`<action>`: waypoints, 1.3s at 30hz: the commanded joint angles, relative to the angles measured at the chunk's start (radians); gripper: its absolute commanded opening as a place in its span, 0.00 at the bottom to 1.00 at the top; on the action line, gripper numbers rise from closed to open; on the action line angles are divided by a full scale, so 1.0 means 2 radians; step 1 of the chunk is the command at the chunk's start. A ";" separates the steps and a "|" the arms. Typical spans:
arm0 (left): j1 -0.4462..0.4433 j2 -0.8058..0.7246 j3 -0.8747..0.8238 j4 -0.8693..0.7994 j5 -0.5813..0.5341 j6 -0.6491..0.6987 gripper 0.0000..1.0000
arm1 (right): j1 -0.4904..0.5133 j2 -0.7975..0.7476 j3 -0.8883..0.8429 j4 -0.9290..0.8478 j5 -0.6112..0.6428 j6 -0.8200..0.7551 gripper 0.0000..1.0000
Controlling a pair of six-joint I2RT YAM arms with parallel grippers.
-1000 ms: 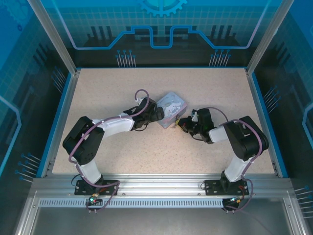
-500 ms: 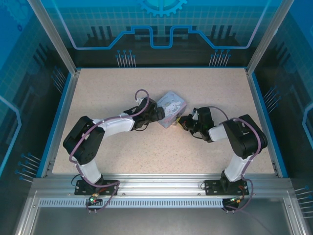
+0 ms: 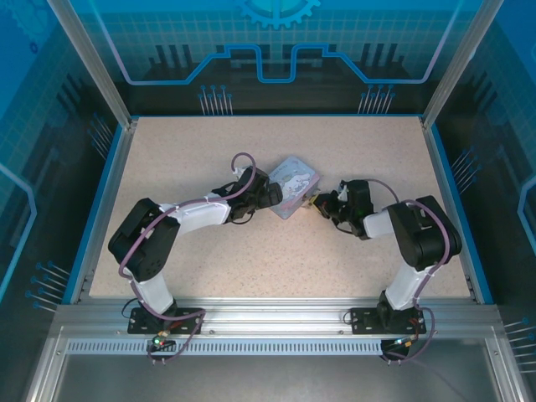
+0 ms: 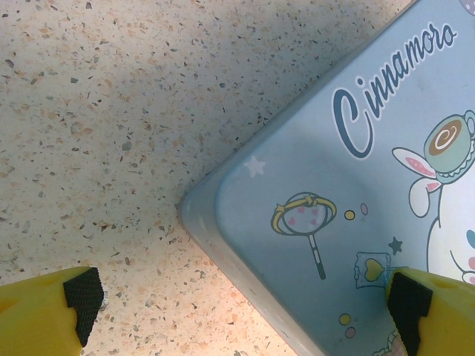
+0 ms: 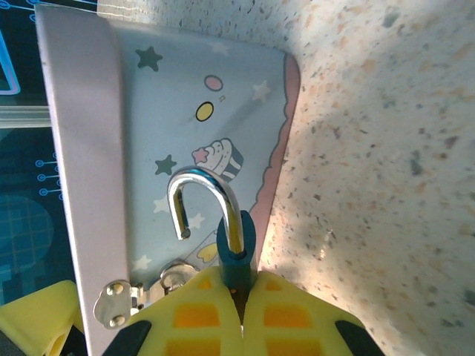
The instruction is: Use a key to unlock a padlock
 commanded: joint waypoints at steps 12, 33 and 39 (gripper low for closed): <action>-0.004 -0.026 0.040 -0.104 0.041 0.029 0.99 | -0.044 -0.117 -0.054 -0.132 -0.026 -0.083 0.00; 0.000 -0.224 0.003 -0.157 0.052 0.029 0.99 | -0.149 -0.241 -0.100 -0.341 -0.037 -0.131 0.54; 0.015 -0.292 -0.022 -0.180 0.036 0.030 0.99 | -0.168 -0.366 -0.082 -0.462 -0.006 -0.149 0.85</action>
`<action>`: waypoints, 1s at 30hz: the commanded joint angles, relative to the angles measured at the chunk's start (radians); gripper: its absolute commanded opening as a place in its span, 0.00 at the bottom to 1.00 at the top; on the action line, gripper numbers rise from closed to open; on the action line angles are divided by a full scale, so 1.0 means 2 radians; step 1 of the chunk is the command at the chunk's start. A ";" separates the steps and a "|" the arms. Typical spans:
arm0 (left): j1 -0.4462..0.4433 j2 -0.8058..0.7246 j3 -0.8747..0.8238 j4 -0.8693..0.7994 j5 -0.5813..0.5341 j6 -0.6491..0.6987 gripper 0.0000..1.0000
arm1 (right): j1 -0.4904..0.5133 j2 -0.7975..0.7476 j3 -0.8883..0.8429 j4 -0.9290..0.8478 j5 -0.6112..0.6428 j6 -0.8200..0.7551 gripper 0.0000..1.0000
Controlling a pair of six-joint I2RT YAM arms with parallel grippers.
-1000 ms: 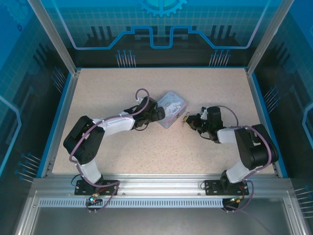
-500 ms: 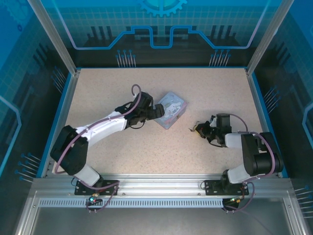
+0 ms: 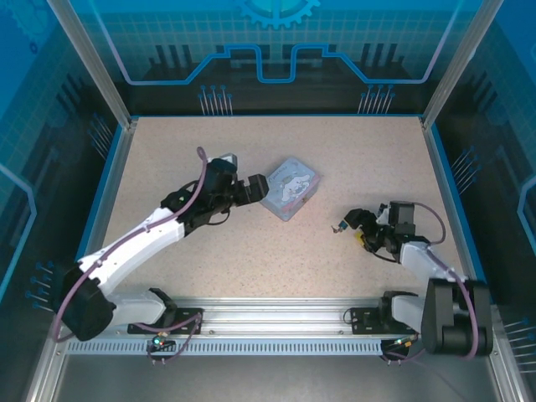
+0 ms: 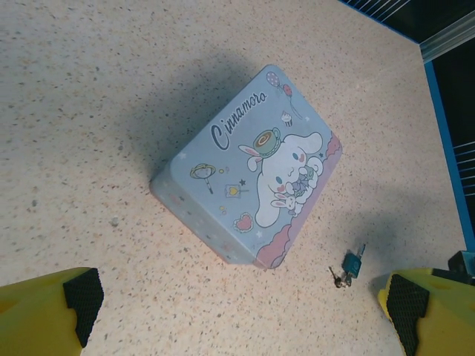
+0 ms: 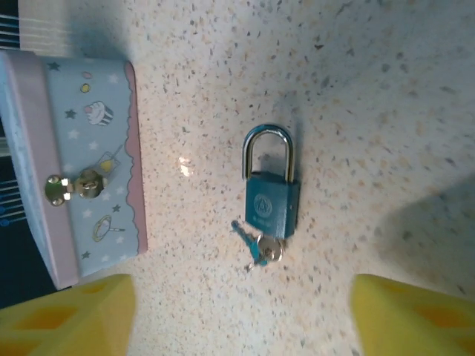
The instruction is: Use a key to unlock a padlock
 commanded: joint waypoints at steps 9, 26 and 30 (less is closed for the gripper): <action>0.024 -0.120 -0.049 -0.048 -0.116 0.063 0.99 | -0.014 -0.107 0.128 -0.218 0.107 -0.097 1.00; 0.070 -0.198 -0.257 0.205 -0.286 0.305 0.99 | 0.095 -0.039 0.119 -0.036 0.521 -0.252 1.00; 0.129 -0.177 -0.289 0.274 -0.241 0.335 0.99 | 0.129 0.011 0.096 0.047 0.589 -0.261 1.00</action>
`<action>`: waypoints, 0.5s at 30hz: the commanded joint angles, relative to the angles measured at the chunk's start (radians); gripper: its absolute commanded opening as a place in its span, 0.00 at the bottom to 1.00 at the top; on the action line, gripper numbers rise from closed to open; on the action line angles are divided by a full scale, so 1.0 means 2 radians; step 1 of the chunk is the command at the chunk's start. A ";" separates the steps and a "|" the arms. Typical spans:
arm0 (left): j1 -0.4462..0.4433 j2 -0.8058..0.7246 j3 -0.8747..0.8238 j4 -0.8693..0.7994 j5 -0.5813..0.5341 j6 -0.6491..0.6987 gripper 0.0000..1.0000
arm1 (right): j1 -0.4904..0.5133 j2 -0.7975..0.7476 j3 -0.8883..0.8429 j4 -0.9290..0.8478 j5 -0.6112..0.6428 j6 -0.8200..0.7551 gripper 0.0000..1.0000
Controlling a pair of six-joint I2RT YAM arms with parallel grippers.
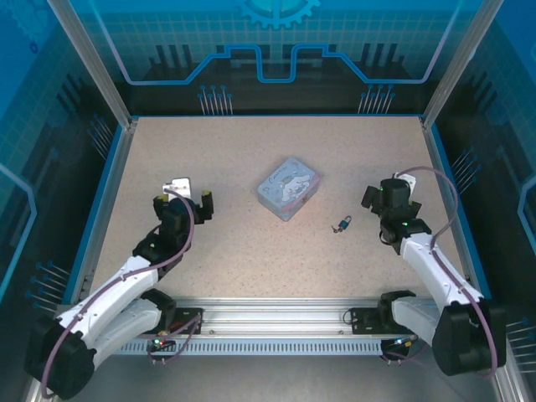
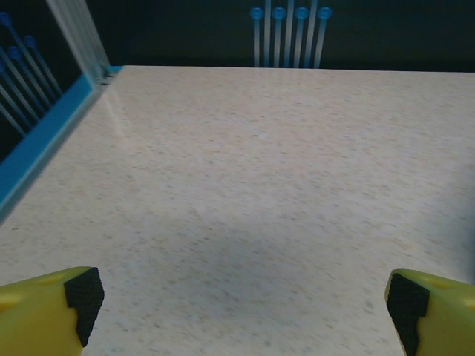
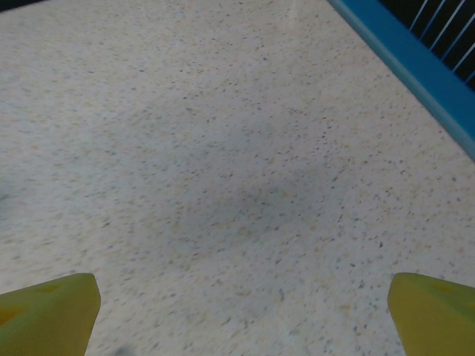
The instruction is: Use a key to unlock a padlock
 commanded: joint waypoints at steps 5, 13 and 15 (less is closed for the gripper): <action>0.083 0.070 -0.030 0.126 0.058 0.036 0.99 | 0.039 0.106 -0.013 0.163 0.135 -0.070 1.00; 0.113 0.195 -0.075 0.335 0.074 0.060 0.99 | 0.039 0.148 -0.053 0.313 0.099 -0.119 1.00; 0.120 0.222 -0.081 0.380 0.088 0.062 0.99 | 0.037 0.146 -0.065 0.346 0.074 -0.142 1.00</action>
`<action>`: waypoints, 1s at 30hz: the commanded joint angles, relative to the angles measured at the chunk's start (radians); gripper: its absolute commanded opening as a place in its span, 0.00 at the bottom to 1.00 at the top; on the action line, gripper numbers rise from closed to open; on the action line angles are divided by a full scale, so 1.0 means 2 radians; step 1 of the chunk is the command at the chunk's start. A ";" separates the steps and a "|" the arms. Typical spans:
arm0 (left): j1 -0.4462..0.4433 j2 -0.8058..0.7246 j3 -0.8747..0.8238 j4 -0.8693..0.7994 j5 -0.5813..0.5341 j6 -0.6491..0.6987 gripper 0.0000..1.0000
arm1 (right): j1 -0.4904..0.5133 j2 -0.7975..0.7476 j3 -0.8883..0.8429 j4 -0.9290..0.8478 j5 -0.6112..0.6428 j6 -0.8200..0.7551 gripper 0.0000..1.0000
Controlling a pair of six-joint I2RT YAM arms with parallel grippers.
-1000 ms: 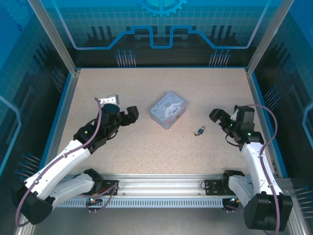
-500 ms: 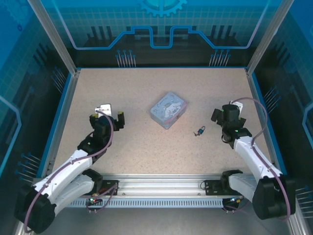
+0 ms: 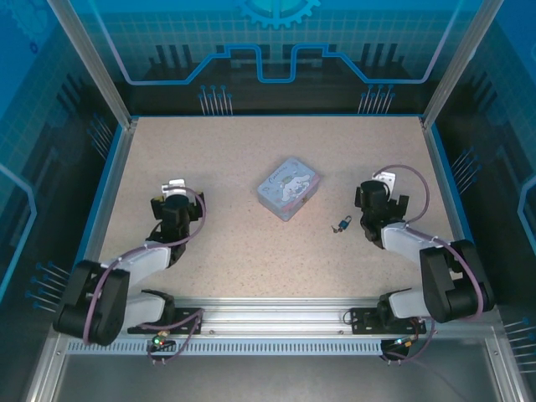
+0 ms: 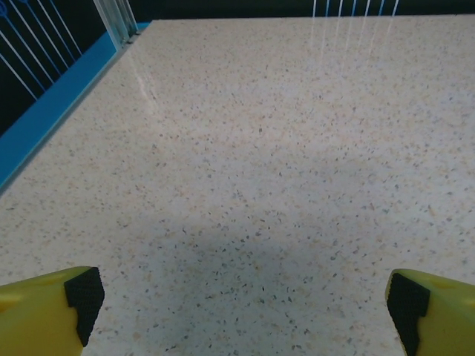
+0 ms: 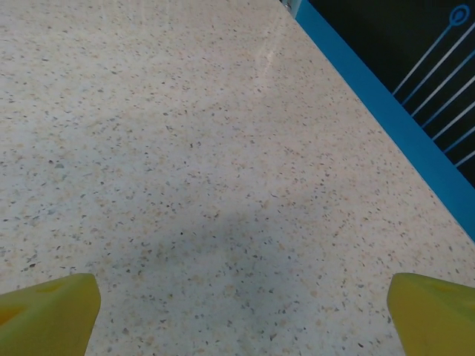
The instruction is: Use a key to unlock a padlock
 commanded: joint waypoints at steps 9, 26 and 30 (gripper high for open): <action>0.066 0.086 -0.017 0.207 0.147 0.008 0.99 | -0.085 0.014 -0.077 0.237 -0.250 -0.055 1.00; 0.101 0.145 0.033 0.168 0.271 0.009 0.99 | -0.053 0.069 -0.041 0.226 -0.263 -0.105 1.00; 0.101 0.145 0.031 0.171 0.270 0.009 0.99 | -0.053 0.069 -0.042 0.227 -0.265 -0.105 1.00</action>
